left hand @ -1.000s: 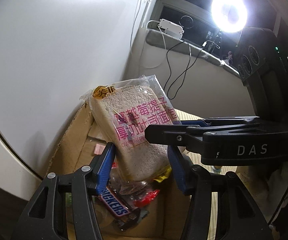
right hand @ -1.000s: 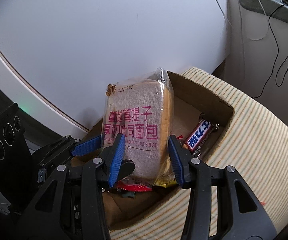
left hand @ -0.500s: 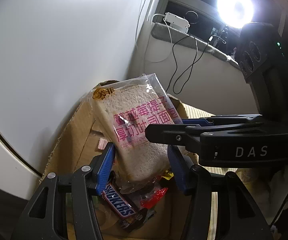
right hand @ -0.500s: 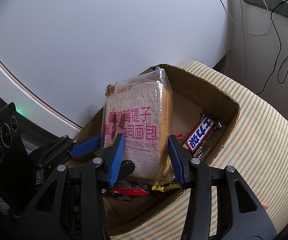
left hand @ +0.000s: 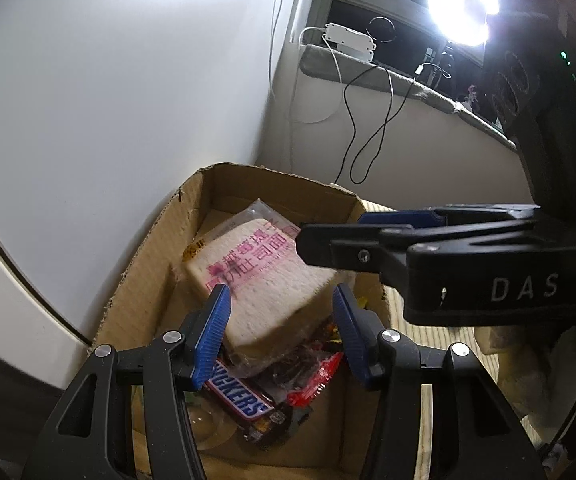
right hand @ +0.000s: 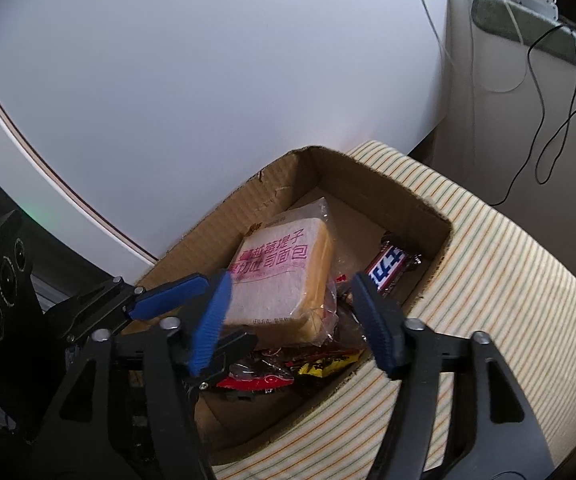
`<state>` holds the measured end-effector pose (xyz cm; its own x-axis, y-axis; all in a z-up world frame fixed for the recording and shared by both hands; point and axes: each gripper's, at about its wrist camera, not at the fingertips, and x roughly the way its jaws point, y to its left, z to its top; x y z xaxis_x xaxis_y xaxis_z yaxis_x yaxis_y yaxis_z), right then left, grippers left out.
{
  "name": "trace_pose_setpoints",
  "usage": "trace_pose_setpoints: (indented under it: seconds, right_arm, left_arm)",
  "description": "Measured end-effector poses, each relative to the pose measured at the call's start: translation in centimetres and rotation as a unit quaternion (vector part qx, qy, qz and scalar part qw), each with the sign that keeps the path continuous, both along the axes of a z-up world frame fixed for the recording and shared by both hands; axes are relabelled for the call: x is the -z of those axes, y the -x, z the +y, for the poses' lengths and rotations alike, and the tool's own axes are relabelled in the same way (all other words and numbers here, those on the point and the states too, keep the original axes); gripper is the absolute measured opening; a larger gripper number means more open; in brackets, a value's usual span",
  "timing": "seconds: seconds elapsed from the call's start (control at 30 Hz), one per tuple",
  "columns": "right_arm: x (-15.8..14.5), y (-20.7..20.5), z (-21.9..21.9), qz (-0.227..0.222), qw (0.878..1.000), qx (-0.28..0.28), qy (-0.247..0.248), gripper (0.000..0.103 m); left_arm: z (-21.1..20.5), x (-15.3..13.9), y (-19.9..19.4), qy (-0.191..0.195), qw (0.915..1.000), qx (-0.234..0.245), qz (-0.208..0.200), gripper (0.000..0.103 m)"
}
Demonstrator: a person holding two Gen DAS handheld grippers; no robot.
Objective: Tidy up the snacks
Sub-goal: 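Move the right tool to the round cake and grasp it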
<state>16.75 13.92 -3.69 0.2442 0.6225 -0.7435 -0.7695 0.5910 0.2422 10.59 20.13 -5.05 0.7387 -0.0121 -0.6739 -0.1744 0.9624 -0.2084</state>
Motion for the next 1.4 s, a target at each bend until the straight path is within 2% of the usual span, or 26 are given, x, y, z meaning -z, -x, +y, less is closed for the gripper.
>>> trace_pose_setpoints:
  seconds: [0.37, 0.4, 0.47, 0.57, 0.67, 0.83, 0.9, 1.03, 1.13, 1.3, 1.4]
  right_arm:
    - [-1.6, 0.6, -3.5, -0.039, 0.999, 0.034, 0.009, 0.070]
    - [-1.8, 0.7, -4.3, -0.049, 0.998, 0.041, 0.010, 0.072]
    - [-2.2, 0.9, -5.8, -0.069, 0.996, 0.052, 0.011, 0.086]
    - [-2.3, 1.2, -8.8, -0.113, 0.990, 0.080, 0.011, 0.089]
    - [-1.7, 0.8, -11.5, -0.121, 0.988, 0.098, 0.014, 0.089]
    - [1.1, -0.3, -15.6, -0.111, 0.984, 0.133, 0.042, 0.088]
    - [2.3, -0.7, -16.5, -0.104, 0.983, 0.140, 0.055, 0.088]
    - [4.4, -1.2, -17.9, -0.094, 0.981, 0.151, 0.082, 0.080]
    - [6.0, -1.8, -18.0, -0.069, 0.982, 0.147, 0.092, 0.073]
    - [7.4, -2.4, -17.6, -0.057, 0.982, 0.147, 0.107, 0.066]
    - [8.0, -2.7, -17.4, -0.049, 0.981, 0.148, 0.115, 0.056]
  left_arm:
    - [-1.5, -1.5, 2.5, -0.015, 0.9997, 0.003, -0.018, 0.053]
    - [-1.7, -1.6, 2.9, -0.018, 0.9996, 0.003, -0.021, 0.053]
    - [-1.9, -2.0, 3.6, -0.022, 0.9993, 0.003, -0.029, 0.053]
    - [-2.3, -2.4, 4.9, -0.022, 0.9990, 0.000, -0.040, 0.053]
    - [-2.3, -2.7, 6.1, -0.014, 0.9987, -0.005, -0.048, 0.053]
    - [-2.7, -2.6, 8.2, -0.013, 0.9983, -0.008, -0.056, 0.053]
    - [-2.9, -2.3, 9.1, -0.011, 0.9984, -0.011, -0.054, 0.053]
    - [-3.0, -1.5, 10.2, -0.001, 0.9988, -0.016, -0.046, 0.053]
    - [-3.1, -1.1, 10.8, -0.002, 0.9991, -0.018, -0.039, 0.053]
    - [-3.4, -0.8, 12.1, -0.008, 0.9991, -0.022, -0.036, 0.053]
    - [-3.3, -0.6, 13.0, -0.007, 0.9991, -0.026, -0.032, 0.053]
